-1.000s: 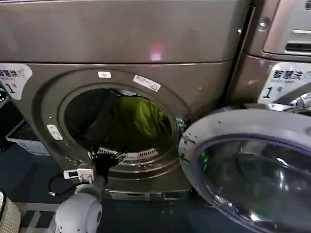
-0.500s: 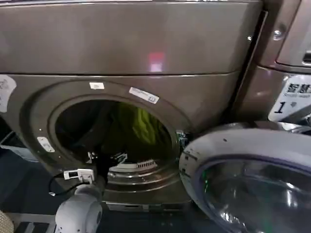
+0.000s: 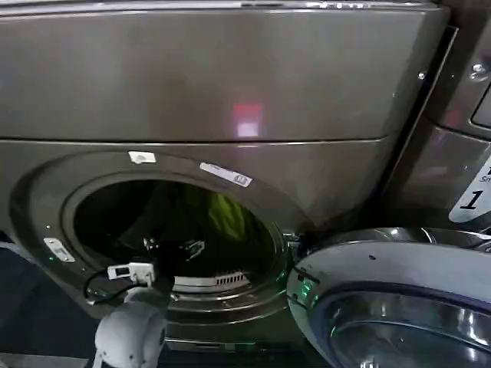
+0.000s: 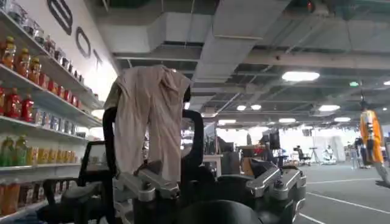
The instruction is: Grasp the clothes from the dryer.
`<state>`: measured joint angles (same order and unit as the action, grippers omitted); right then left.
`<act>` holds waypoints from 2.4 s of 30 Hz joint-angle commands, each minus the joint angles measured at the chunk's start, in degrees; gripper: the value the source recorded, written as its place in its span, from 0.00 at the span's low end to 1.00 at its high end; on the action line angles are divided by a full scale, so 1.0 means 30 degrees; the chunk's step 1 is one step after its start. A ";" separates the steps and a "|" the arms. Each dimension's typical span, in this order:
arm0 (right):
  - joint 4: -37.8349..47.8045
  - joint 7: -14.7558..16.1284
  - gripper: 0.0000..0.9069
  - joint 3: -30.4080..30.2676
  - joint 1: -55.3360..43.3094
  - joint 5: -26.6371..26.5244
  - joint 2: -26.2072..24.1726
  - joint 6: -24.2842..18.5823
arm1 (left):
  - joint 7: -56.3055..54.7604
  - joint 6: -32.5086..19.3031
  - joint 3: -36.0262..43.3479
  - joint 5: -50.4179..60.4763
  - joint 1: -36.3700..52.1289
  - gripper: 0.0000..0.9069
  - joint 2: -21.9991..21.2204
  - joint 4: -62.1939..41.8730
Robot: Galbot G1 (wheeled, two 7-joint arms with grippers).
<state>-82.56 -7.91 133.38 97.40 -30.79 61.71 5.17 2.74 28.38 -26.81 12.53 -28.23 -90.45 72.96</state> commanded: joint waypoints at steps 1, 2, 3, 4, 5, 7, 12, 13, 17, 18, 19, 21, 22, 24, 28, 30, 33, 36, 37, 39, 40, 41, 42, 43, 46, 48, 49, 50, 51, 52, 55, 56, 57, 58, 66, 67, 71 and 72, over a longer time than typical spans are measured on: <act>-0.0208 0.0005 1.00 -0.0171 -0.0068 0.0060 -0.0024 0.0015 | 1.1542 -0.1781 0.0143 1.4750 0.1853 1.00 0.0334 -0.1668; -0.0256 0.0001 1.00 -0.0218 -0.0081 0.0072 -0.0010 0.0022 | 1.3013 -0.2614 -0.0029 1.7036 0.2139 1.00 0.0260 -0.1908; -0.0364 0.0011 1.00 -0.0269 -0.0095 0.0075 0.0004 0.0033 | 1.3817 -0.3455 -0.0122 1.8839 0.2342 1.00 0.0210 -0.2163; -0.0362 0.0014 1.00 -0.0276 -0.0094 0.0079 0.0003 0.0035 | 1.4656 -0.4126 -0.0103 2.0408 0.2590 1.00 0.0230 -0.2414; -0.0348 0.0014 1.00 -0.0246 -0.0061 0.0070 -0.0016 0.0026 | 1.5253 -0.5972 -0.0140 2.1606 0.2804 1.00 0.0225 -0.2679; -0.0256 0.0033 1.00 -0.0200 0.0043 0.0074 -0.0015 -0.0029 | 1.7804 -0.8462 -0.0216 2.2557 0.3248 1.00 0.0329 -0.2724; -0.0363 0.0047 1.00 -0.0258 0.0025 0.0092 -0.0017 -0.0035 | 2.1870 -1.2162 -0.0531 2.3700 0.4305 1.00 0.0511 -0.3606; -0.0377 0.0046 1.00 -0.0304 0.0003 0.0108 -0.0024 -0.0039 | 2.2372 -1.2475 -0.0526 2.3401 0.4469 1.00 0.0574 -0.3758; -0.0469 0.0040 1.00 -0.0422 -0.0069 0.0224 0.0010 -0.0040 | 2.3882 -1.3213 -0.0327 2.2410 0.4999 1.00 0.0810 -0.4600; -0.0428 0.0048 1.00 -0.0433 -0.0036 0.0240 0.0018 -0.0069 | 2.4163 -1.3261 -0.0252 2.1983 0.5067 1.00 0.0896 -0.4680; -0.0407 0.0044 1.00 -0.0430 -0.0025 0.0247 0.0013 -0.0077 | 2.4404 -1.3368 -0.0186 2.1432 0.5156 1.00 0.0975 -0.4791; -0.0373 0.0049 1.00 -0.0438 -0.0005 0.0259 0.0006 -0.0100 | 2.4759 -1.3389 -0.0112 2.0930 0.5281 1.00 0.1053 -0.4996; -0.0375 0.0045 1.00 -0.0456 -0.0017 0.0264 0.0016 -0.0104 | 2.4801 -1.3394 -0.0019 2.0186 0.5314 1.00 0.1145 -0.5040; -0.0458 0.0046 1.00 -0.0592 -0.0056 0.0328 0.0096 -0.0139 | 2.4811 -1.3400 0.0038 1.9738 0.5335 1.00 0.1204 -0.5098; -0.0393 0.0050 1.00 -0.0632 -0.0114 0.0362 0.0116 -0.0179 | 2.4808 -1.3268 0.0023 1.8979 0.5560 1.00 0.1267 -0.6143; -0.0346 0.0050 1.00 -0.0668 -0.0105 0.0377 0.0119 -0.0241 | 2.4809 -1.3038 0.0053 1.8015 0.5572 1.00 0.1305 -0.6270; -0.0418 0.0047 1.00 -0.0725 -0.0130 0.0436 0.0187 -0.0272 | 2.4810 -1.2339 0.0062 1.6444 0.5789 1.00 0.1283 -0.7121; -0.0354 0.0035 1.00 -0.0775 -0.0141 0.0435 0.0159 -0.0283 | 2.4797 -1.1999 0.0147 1.5506 0.5787 1.00 0.1392 -0.7834; -0.0345 0.0030 1.00 -0.0835 -0.0172 0.0466 0.0151 -0.0296 | 2.4795 -1.1756 0.0263 1.5219 0.5790 1.00 0.1464 -0.7940; -0.0400 0.0028 1.00 -0.0904 -0.0274 0.0566 0.0157 -0.0288 | 2.4794 -1.1706 0.0294 1.4967 0.5755 1.00 0.1480 -0.8466; -0.0404 0.0025 1.00 -0.0957 -0.0299 0.0629 0.0161 -0.0290 | 2.4795 -1.1696 0.0263 1.5056 0.5677 1.00 0.1476 -0.8611; -0.0428 0.0019 1.00 -0.0991 -0.0327 0.0653 0.0165 -0.0292 | 2.4796 -1.1650 0.0245 1.5142 0.5577 1.00 0.1470 -0.8607; -0.0436 0.0019 1.00 -0.1013 -0.0334 0.0670 0.0172 -0.0293 | 2.4797 -1.1624 0.0214 1.5144 0.5506 1.00 0.1465 -0.8589; -0.0444 0.0021 1.00 -0.1035 -0.0345 0.0690 0.0172 -0.0297 | 2.4802 -1.1533 0.0156 1.5079 0.5424 1.00 0.1474 -0.8600; -0.0371 0.0018 1.00 -0.1005 -0.0304 0.0697 0.0150 -0.0305 | 2.4797 -1.1405 -0.0030 1.5044 0.5160 1.00 0.1531 -0.8545; -0.0365 0.0016 1.00 -0.0986 -0.0298 0.0698 0.0132 -0.0318 | 2.4795 -1.1307 -0.0074 1.5057 0.5049 1.00 0.1594 -0.8613; -0.0403 0.0011 1.00 -0.0987 -0.0307 0.0698 0.0135 -0.0313 | 2.4799 -1.1269 -0.0120 1.4996 0.4950 1.00 0.1613 -0.8606; -0.0437 0.0001 1.00 -0.1022 -0.0320 0.0694 0.0148 -0.0309 | 2.4797 -1.1261 -0.0140 1.4910 0.4880 1.00 0.1631 -0.8609; -0.0463 -0.0002 1.00 -0.1049 -0.0330 0.0698 0.0154 -0.0308 | 2.4798 -1.1259 -0.0143 1.4851 0.4841 1.00 0.1653 -0.8680; -0.0502 -0.0005 1.00 -0.1077 -0.0345 0.0702 0.0152 -0.0302 | 2.4792 -1.1265 -0.0164 1.4855 0.4838 1.00 0.1654 -0.8785; -0.0545 -0.0013 1.00 -0.1079 -0.0347 0.0705 0.0124 -0.0293 | 2.4793 -1.1223 -0.0252 1.4735 0.4870 1.00 0.1703 -0.9200; -0.0551 -0.0012 1.00 -0.1078 -0.0348 0.0704 0.0125 -0.0294 | 2.4787 -1.1216 -0.0266 1.4632 0.4867 1.00 0.1724 -0.9304; -0.0554 -0.0016 1.00 -0.1075 -0.0333 0.0701 0.0129 -0.0294 | 2.4775 -1.1239 -0.0309 1.4546 0.4853 1.00 0.1754 -0.9435; -0.0560 -0.0018 1.00 -0.1075 -0.0330 0.0702 0.0134 -0.0296 | 2.4767 -1.1233 -0.0335 1.4498 0.4839 1.00 0.1779 -0.9545; -0.0606 -0.0025 1.00 -0.1100 -0.0333 0.0696 0.0150 -0.0308 | 2.4692 -1.1255 -0.0545 1.4199 0.4754 1.00 0.1832 -1.0493; -0.0600 -0.0023 1.00 -0.1103 -0.0330 0.0696 0.0150 -0.0309 | 2.4658 -1.1272 -0.0567 1.4194 0.4757 1.00 0.1842 -1.0628; -0.0614 -0.0021 1.00 -0.1124 -0.0335 0.0696 0.0169 -0.0316 | 2.4560 -1.1294 -0.0626 1.4077 0.4769 1.00 0.1841 -1.1030; -0.0625 -0.0025 1.00 -0.1131 -0.0347 0.0702 0.0176 -0.0319 | 2.4494 -1.1299 -0.0629 1.4034 0.4774 1.00 0.1842 -1.1149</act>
<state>-84.41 -7.97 130.01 96.43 -28.68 62.20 4.25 76.33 -5.45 -28.73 55.07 -13.77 -84.91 41.76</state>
